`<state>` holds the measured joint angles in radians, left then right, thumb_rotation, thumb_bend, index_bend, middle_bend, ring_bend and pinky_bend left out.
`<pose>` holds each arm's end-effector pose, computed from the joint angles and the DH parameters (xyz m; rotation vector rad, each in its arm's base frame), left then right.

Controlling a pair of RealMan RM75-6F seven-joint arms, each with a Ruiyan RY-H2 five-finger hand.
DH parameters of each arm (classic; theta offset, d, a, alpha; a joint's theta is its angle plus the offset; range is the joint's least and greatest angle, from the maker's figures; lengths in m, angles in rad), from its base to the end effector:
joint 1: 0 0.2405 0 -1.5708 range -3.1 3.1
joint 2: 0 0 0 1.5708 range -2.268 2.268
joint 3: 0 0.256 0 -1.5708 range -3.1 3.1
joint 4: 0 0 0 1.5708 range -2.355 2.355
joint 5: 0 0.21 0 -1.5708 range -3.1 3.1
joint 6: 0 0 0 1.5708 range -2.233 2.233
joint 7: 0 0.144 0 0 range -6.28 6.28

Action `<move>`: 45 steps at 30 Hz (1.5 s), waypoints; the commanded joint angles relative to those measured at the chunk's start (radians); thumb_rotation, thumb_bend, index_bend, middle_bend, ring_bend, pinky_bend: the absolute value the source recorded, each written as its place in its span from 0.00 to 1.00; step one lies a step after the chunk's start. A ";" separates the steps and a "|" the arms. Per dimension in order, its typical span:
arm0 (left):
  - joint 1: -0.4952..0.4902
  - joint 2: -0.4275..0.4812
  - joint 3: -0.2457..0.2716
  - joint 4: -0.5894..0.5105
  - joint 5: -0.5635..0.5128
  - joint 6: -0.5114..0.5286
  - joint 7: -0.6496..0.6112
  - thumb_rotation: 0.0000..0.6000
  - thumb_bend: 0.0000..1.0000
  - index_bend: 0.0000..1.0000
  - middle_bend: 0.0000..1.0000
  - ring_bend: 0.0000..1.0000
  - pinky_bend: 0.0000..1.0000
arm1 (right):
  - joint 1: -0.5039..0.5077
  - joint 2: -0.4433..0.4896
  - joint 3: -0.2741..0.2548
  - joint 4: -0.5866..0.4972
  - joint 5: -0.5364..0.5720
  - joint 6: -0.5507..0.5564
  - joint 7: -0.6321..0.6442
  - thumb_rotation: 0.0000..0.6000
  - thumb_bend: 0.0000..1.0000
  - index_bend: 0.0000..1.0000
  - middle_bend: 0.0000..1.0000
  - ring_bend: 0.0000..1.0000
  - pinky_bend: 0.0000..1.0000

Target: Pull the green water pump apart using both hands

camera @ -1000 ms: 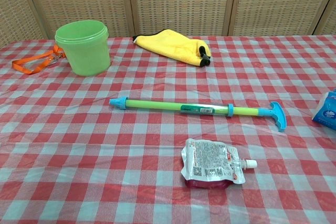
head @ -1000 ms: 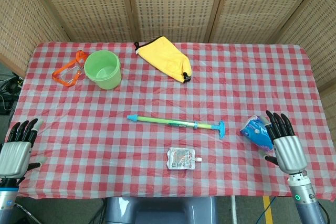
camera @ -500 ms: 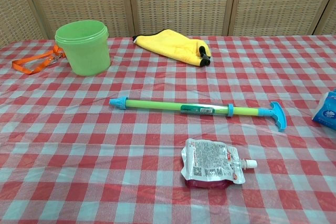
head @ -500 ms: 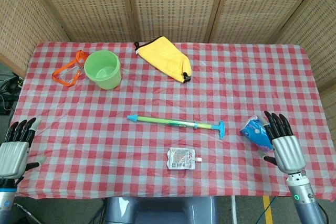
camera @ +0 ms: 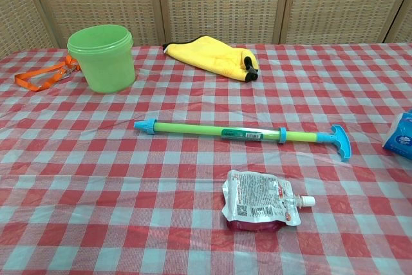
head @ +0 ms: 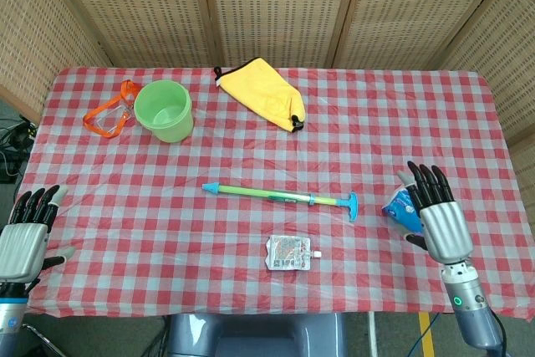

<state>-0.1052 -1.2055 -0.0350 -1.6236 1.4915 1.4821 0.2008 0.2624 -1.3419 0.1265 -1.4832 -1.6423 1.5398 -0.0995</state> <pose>-0.2990 0.1831 0.1283 -1.4403 -0.8303 -0.8289 -0.2475 -0.2420 0.1109 1.4954 -0.6293 1.1849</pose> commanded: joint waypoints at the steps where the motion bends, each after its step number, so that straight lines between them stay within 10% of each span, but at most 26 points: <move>1: 0.003 -0.004 -0.007 0.004 0.000 0.014 0.013 1.00 0.00 0.00 0.00 0.00 0.00 | 0.061 -0.018 0.046 -0.055 0.043 -0.085 -0.099 1.00 0.09 0.20 0.43 0.36 0.22; 13: 0.000 -0.013 -0.017 0.026 -0.017 0.007 0.007 1.00 0.00 0.00 0.00 0.00 0.00 | 0.193 -0.158 0.118 -0.079 0.253 -0.285 -0.355 1.00 0.10 0.39 0.97 0.93 0.77; 17: -0.003 -0.015 -0.017 0.030 -0.020 0.001 0.003 1.00 0.00 0.00 0.00 0.00 0.00 | 0.214 -0.203 0.127 -0.073 0.317 -0.309 -0.415 1.00 0.14 0.52 1.00 1.00 0.90; 45: -0.014 -0.015 -0.019 0.033 -0.040 -0.027 -0.007 1.00 0.00 0.00 0.00 0.00 0.00 | 0.319 -0.371 0.110 0.109 0.515 -0.419 -0.503 1.00 0.38 0.53 1.00 1.00 0.93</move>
<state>-0.1189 -1.2204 -0.0538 -1.5902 1.4517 1.4551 0.1942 0.5783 -1.7099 0.2369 -1.3793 -1.1296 1.1244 -0.6063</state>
